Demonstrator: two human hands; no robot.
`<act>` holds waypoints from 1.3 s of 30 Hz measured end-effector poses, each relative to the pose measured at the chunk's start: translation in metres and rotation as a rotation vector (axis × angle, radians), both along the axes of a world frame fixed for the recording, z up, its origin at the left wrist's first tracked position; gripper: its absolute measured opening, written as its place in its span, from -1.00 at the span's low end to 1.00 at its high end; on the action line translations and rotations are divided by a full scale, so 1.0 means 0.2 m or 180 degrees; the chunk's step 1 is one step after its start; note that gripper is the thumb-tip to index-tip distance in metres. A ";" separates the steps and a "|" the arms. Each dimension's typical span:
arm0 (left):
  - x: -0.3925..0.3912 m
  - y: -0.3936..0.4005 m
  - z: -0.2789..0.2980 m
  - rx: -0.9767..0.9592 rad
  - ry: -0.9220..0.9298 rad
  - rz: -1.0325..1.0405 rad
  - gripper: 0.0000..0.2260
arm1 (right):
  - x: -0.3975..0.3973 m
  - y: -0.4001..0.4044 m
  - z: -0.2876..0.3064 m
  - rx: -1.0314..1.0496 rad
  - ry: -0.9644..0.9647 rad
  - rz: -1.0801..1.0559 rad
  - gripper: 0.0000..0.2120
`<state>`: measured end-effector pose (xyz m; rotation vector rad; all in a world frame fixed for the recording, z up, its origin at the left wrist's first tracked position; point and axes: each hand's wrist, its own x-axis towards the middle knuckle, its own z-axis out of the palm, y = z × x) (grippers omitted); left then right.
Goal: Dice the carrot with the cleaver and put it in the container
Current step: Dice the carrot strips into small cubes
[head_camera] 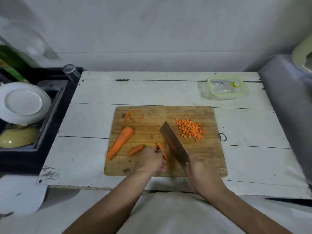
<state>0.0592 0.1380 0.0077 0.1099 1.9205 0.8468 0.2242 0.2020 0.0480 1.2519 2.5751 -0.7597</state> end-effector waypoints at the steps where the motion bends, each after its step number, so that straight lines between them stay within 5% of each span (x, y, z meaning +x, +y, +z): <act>1: 0.01 0.01 0.00 -0.0003 0.0042 0.0028 -0.80 | -0.01 -0.01 0.00 0.0084 -0.0036 0.0109 -0.86; 10: 0.04 0.02 -0.06 0.0126 0.0193 0.0051 -0.77 | -0.06 -0.08 -0.01 0.0541 -0.0312 0.0690 -0.77; 39: -0.01 0.06 -0.06 -0.0051 0.0032 -0.0284 -0.76 | 0.00 -0.03 0.16 0.0444 -0.0817 0.1434 -0.59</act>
